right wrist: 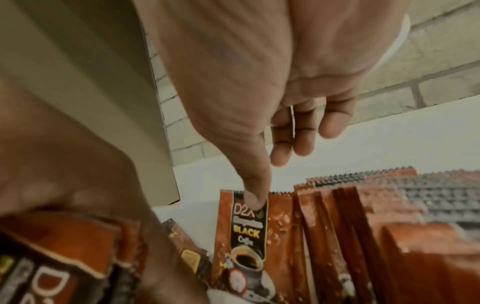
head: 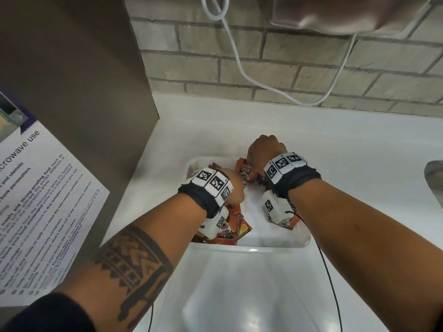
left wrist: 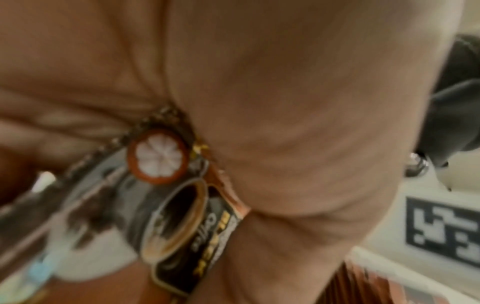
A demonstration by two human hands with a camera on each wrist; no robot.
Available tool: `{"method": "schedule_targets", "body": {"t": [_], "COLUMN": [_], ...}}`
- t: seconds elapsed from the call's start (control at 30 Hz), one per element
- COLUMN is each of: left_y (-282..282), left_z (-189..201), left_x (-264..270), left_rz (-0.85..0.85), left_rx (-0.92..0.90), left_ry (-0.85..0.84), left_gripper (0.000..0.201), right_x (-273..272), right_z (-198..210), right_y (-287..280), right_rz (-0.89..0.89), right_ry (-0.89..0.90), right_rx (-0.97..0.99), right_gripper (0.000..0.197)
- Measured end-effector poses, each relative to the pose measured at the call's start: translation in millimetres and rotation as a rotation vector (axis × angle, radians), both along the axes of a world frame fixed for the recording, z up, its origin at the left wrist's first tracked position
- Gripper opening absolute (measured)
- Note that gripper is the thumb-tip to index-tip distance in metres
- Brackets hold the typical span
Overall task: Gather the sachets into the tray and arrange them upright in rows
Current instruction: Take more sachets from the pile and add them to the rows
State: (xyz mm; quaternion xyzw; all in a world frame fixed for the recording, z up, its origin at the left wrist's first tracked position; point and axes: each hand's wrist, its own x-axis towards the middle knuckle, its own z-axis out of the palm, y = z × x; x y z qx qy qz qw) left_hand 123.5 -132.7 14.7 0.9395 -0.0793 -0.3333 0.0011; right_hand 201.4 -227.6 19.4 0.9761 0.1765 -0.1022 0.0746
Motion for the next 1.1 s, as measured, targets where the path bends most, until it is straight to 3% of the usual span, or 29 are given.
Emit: {"method": "schedule_targets", "body": {"t": [0.07,0.2,0.37,0.6,1.1], "left_y": [-6.6,-14.6,-18.4,-21.9,-16.6], "left_z": [4.8,5.3,0.9,1.7,2.8], "left_x": [1.5,8.0,11.8,15.7,10.4], "left_rz": [-0.001,0.068,0.115,0.171,0.297], "left_rx": [-0.022,-0.044,-0.07,-0.11,-0.234], "left_ry": [0.02,0.105,0.086,0.106,0.107], "left_gripper": [0.033,0.012,0.006,0.023,0.026], "right_x": [0.0,-0.4,0.1,3.5,2.9], "right_z": [0.2,-0.6,2.9,10.9,24.3], "right_y": [1.1,1.5,-1.9,-6.8,-13.8], "right_rz": [0.005,0.031,0.012,-0.004,0.018], "right_ry": [-0.001,-0.008,0.001,0.049,0.149], "right_rx": [0.01,-0.008,0.014,0.092,0.114], "right_gripper": [0.018,0.019,0.017,0.024,0.025]}}
